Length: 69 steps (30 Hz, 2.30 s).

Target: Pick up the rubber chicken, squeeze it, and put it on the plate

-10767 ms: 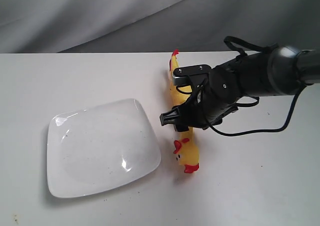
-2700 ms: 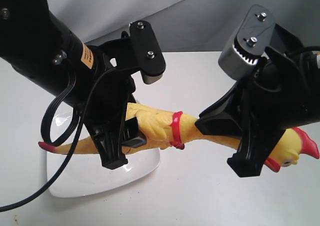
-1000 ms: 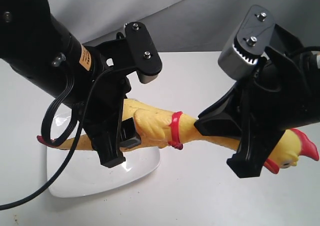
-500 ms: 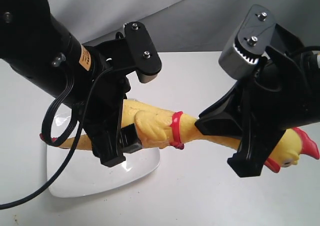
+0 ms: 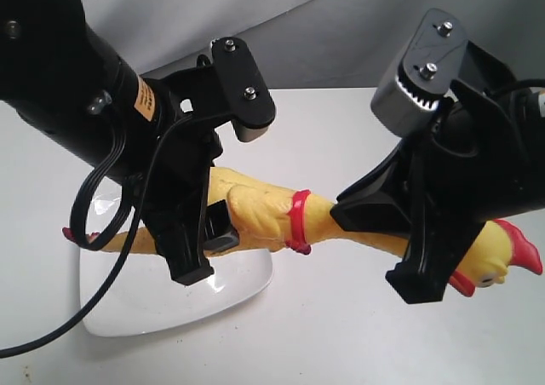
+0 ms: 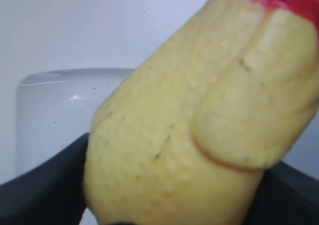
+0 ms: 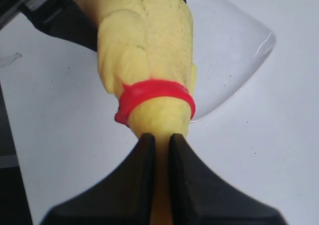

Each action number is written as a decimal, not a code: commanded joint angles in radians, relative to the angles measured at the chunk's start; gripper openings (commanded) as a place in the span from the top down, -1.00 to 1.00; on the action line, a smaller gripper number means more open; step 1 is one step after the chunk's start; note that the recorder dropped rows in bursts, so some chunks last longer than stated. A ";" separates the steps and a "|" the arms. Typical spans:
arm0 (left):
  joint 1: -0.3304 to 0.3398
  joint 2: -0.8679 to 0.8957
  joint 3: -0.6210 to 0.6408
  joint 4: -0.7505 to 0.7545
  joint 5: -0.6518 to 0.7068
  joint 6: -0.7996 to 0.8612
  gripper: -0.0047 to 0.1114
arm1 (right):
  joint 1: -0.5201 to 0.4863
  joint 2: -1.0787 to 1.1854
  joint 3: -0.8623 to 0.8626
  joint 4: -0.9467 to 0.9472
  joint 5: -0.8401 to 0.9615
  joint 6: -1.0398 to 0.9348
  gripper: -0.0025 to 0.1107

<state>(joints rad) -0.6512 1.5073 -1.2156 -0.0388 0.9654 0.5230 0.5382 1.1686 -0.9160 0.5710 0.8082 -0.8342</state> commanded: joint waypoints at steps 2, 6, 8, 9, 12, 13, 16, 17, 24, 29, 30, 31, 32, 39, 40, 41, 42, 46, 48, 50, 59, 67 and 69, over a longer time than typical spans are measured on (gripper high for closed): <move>0.001 -0.003 0.002 0.045 0.003 -0.030 -0.25 | 0.000 -0.014 -0.001 0.014 -0.012 -0.005 0.96; 0.001 -0.003 0.002 0.045 0.008 -0.081 -0.88 | 0.000 -0.014 -0.001 0.016 -0.012 -0.005 0.96; 0.001 -0.004 0.002 0.053 0.021 -0.110 -0.87 | 0.000 -0.014 -0.001 0.016 -0.012 -0.005 0.96; 0.001 -0.004 0.002 0.064 0.037 -0.115 -0.87 | 0.000 -0.014 -0.001 0.016 -0.012 -0.005 0.96; 0.001 -0.020 0.000 0.138 0.061 -0.147 -0.87 | 0.000 -0.014 -0.001 0.016 -0.014 -0.005 0.96; 0.001 -0.035 0.000 0.173 0.062 -0.164 -0.87 | 0.000 -0.014 -0.001 0.016 -0.018 -0.005 0.96; 0.001 -0.092 0.000 0.262 0.064 -0.216 -0.87 | 0.000 -0.009 -0.001 0.014 -0.047 -0.003 0.96; 0.001 -0.114 0.000 0.269 0.066 -0.218 -0.87 | 0.000 -0.009 -0.001 0.014 -0.061 -0.001 0.96; 0.001 -0.363 0.000 0.283 0.086 -0.310 -0.87 | 0.000 0.040 -0.001 0.040 -0.200 0.004 0.96; 0.001 -0.543 0.000 0.283 0.079 -0.425 -0.87 | 0.001 0.181 -0.001 0.072 -0.290 -0.039 0.96; 0.001 -0.578 0.000 0.283 0.079 -0.442 -0.87 | 0.001 0.213 -0.005 0.093 -0.315 -0.068 0.96; 0.001 -0.612 0.000 0.280 0.079 -0.448 -0.87 | 0.001 0.240 -0.005 0.122 -0.334 -0.097 0.96; 0.001 -0.641 0.000 0.273 0.079 -0.448 -0.85 | 0.001 0.271 -0.014 0.174 -0.354 -0.150 0.96; 0.001 -0.759 0.000 0.189 0.079 -0.448 -0.44 | 0.001 0.499 -0.151 0.721 -0.245 -0.624 0.96; 0.001 -0.764 0.000 0.187 0.079 -0.448 -0.34 | 0.001 0.527 -0.173 0.762 -0.230 -0.657 0.96; 0.001 -0.769 0.000 0.187 0.081 -0.448 -0.26 | 0.001 0.551 -0.190 0.780 -0.226 -0.666 0.96; 0.001 -0.772 0.000 0.187 0.086 -0.448 -0.17 | 0.001 0.578 -0.211 0.782 -0.226 -0.666 0.96; 0.001 -0.771 0.000 0.187 0.088 -0.448 0.02 | 0.001 0.675 -0.236 0.777 -0.248 -0.668 0.96; 0.001 -0.771 0.000 0.187 0.088 -0.448 0.04 | 0.001 0.726 -0.238 0.777 -0.256 -0.670 0.96; 0.001 -0.771 0.000 0.187 0.086 -0.448 0.04 | 0.001 0.771 -0.238 0.777 -0.262 -0.689 0.96; 0.001 -0.771 0.000 0.187 0.086 -0.448 0.04 | 0.001 0.875 -0.238 0.769 -0.273 -0.713 0.96; 0.001 -0.771 0.000 0.187 0.086 -0.441 0.04 | 0.001 0.872 -0.238 0.711 -0.275 -0.658 0.04; 0.001 -0.771 0.000 0.190 0.086 -0.433 0.04 | -0.001 0.865 -0.238 0.709 -0.275 -0.653 -0.08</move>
<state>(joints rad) -0.6512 0.7398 -1.2142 0.1547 1.0523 0.0844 0.5382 2.0434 -1.1480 1.2944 0.5372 -1.5022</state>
